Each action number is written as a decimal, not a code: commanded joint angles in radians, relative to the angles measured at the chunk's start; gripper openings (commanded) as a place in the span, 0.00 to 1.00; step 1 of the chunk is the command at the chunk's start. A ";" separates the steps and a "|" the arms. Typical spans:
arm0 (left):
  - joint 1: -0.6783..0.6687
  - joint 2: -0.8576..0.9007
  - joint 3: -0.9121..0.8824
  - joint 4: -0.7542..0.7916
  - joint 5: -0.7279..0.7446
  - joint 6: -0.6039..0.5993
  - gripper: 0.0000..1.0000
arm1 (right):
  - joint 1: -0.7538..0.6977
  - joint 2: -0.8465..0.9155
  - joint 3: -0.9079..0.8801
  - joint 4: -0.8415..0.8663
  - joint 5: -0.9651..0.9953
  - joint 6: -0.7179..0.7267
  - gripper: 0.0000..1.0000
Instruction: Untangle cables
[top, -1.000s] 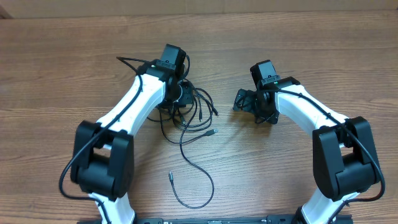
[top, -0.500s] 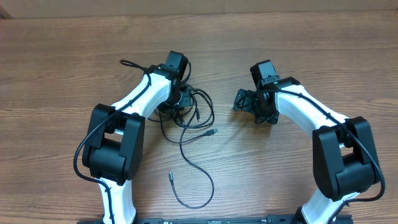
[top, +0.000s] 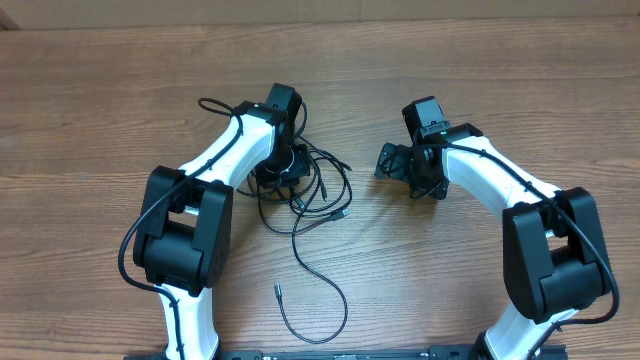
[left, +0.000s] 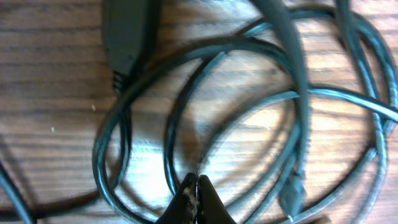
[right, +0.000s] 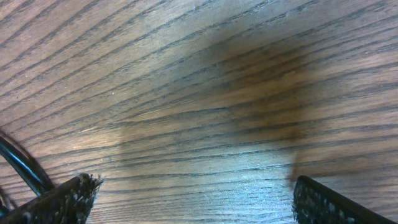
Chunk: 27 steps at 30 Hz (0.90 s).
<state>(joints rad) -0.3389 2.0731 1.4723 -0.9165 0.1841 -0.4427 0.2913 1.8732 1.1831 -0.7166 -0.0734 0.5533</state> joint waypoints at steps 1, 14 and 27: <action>0.001 -0.008 0.072 -0.027 0.036 0.049 0.04 | 0.001 0.003 0.014 0.005 0.009 0.000 1.00; -0.002 -0.007 0.085 -0.051 -0.240 -0.003 0.12 | 0.001 0.003 0.014 0.005 0.009 -0.001 1.00; -0.011 -0.006 0.039 0.020 -0.235 -0.044 0.13 | 0.000 0.003 0.014 0.005 0.009 -0.001 1.00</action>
<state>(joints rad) -0.3408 2.0731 1.5223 -0.9192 -0.0345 -0.4694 0.2913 1.8732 1.1831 -0.7166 -0.0734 0.5533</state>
